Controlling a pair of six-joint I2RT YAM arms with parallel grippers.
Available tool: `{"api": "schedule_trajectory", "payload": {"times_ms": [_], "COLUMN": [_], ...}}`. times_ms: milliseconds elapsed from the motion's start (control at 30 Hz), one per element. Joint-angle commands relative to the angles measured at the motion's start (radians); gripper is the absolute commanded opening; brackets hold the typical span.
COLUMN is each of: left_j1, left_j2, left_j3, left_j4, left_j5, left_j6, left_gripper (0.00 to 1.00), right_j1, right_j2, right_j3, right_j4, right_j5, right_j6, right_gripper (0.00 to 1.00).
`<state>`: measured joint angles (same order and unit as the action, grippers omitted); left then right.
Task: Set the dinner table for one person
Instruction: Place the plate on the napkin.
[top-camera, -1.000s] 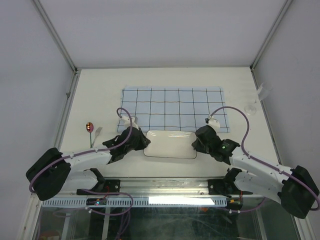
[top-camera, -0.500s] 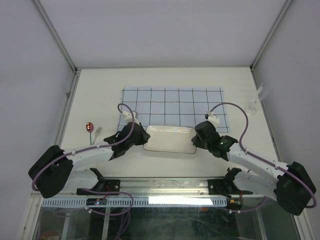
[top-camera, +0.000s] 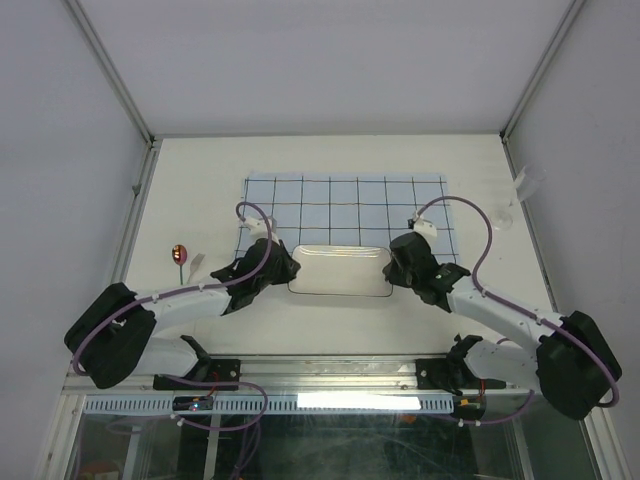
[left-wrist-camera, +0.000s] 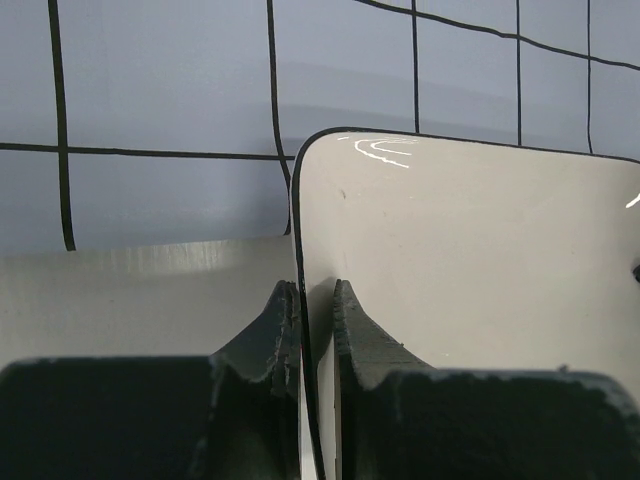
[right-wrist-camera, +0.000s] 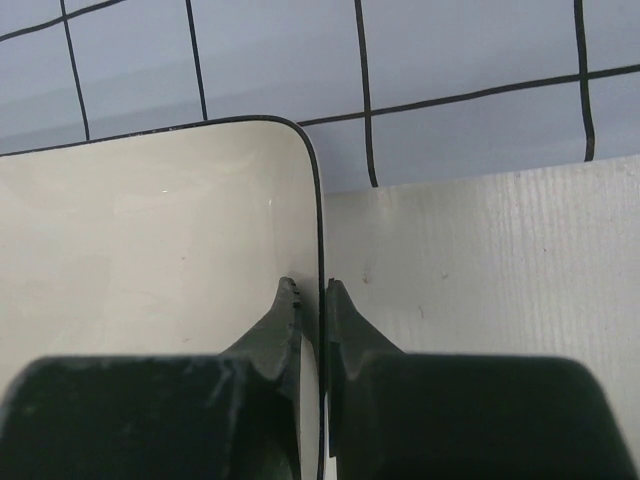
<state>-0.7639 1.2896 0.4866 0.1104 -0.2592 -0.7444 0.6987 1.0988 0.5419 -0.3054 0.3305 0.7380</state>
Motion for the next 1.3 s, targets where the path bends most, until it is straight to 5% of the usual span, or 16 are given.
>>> {"api": "schedule_trajectory", "payload": {"times_ms": [0, 1267], "left_j1": [-0.004, 0.125], "left_j2": [0.02, 0.306], "left_j3": [0.095, 0.323], "left_j4": [0.22, 0.349], "left_j5": [0.079, 0.237], "left_j6": [0.096, 0.194], "left_gripper": [0.0, 0.0], "right_j1": [-0.023, -0.226], "right_j2": [0.036, 0.379], "right_j3": [0.083, 0.273], "right_j4": [0.13, 0.337], "right_j5": [-0.032, -0.192], "right_j6": [-0.101, -0.249], "right_gripper": [0.0, 0.0]}}
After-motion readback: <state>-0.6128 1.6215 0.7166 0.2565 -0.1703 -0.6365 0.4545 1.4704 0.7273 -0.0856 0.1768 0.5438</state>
